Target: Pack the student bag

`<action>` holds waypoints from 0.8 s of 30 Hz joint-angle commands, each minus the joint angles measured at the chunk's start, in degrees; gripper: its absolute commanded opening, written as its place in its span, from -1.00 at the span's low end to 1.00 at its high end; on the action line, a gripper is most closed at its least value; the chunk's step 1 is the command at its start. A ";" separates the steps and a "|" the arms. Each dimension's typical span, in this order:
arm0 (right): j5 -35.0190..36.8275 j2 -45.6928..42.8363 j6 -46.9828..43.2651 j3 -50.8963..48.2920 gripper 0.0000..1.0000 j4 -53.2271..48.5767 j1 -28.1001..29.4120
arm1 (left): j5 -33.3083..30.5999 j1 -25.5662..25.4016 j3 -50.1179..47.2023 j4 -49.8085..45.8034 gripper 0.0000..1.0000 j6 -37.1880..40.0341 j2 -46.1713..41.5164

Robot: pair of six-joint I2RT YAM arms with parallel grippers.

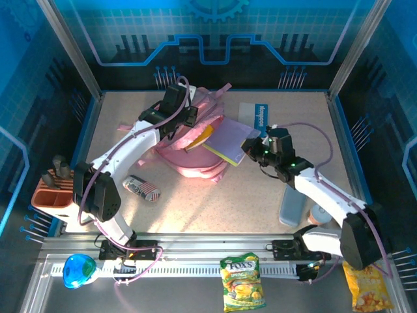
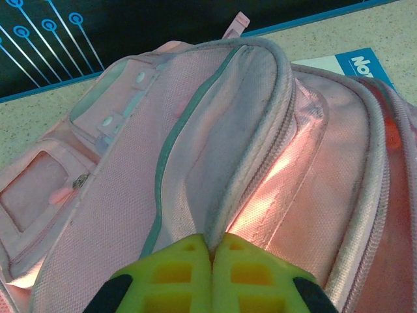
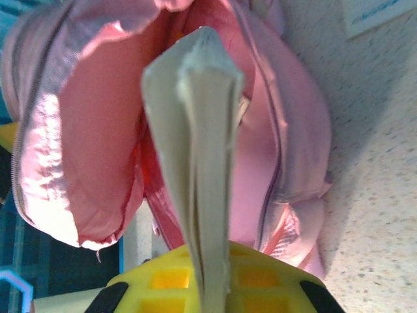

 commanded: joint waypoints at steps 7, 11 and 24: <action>-0.31 14.75 8.22 8.47 -1.00 16.33 4.45 | 2.38 -0.32 0.87 5.75 -1.00 -2.56 -4.93; 2.43 21.19 9.93 13.28 -1.00 15.31 5.98 | 2.54 -0.32 0.54 5.09 -1.00 -3.43 -5.36; 4.73 45.13 16.03 35.79 -0.92 4.23 9.51 | 2.09 0.21 0.78 3.61 -1.00 -5.29 -6.43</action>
